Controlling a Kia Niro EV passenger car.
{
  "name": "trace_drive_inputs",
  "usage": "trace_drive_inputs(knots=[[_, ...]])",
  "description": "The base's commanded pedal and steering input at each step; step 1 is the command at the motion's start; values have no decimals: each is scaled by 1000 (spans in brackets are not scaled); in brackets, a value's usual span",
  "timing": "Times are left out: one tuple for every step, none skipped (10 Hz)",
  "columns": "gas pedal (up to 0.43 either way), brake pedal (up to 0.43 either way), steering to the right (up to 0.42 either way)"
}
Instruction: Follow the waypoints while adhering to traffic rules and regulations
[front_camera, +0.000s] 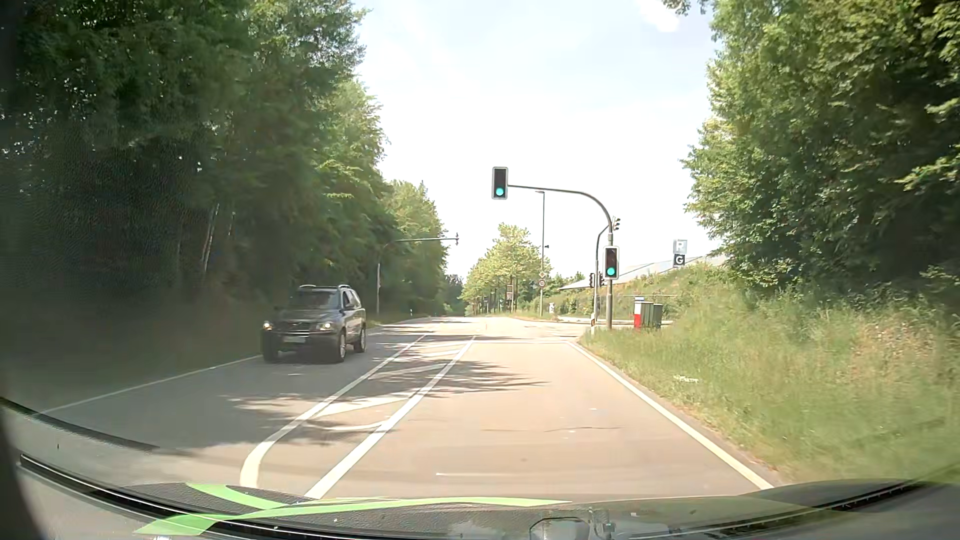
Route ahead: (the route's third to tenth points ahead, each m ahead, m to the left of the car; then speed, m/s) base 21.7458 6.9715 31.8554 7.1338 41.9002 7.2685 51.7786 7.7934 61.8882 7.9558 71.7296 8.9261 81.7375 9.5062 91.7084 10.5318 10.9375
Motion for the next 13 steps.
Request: trace_drive_inputs(knots=[[118,0,0],[118,0,0],[118,0,0],[118,0,0],[130,0,0],[130,0,-1],[138,0,-2],[138,0,-2],[150,0,-3],[150,0,-4],[150,0,-5],[150,0,-6],[150,0,-9]])
